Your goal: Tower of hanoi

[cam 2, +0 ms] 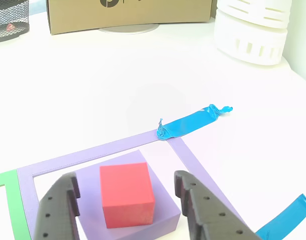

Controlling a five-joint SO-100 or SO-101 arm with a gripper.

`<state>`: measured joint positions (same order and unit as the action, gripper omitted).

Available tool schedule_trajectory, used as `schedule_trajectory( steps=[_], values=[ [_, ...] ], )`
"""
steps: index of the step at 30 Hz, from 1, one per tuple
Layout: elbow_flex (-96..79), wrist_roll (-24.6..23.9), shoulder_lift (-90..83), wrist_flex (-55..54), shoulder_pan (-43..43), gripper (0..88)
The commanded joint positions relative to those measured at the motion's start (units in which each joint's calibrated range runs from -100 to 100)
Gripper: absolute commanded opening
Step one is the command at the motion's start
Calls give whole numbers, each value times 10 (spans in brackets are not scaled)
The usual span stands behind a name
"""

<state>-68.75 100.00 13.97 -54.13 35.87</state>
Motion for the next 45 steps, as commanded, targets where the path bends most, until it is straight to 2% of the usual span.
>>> schedule_trajectory(
  steps=[1, 24, 28, 32, 36, 45],
  values=[
    [16, 0, 1, -12, 1, 155],
    [26, 0, -4, -9, -21, 9],
    [21, 0, -54, 36, -30, 1],
    [11, 0, -152, 127, -42, 1],
    [26, 0, -285, 283, -64, 0],
    [181, 0, -521, 783, -116, 0]
  ],
)
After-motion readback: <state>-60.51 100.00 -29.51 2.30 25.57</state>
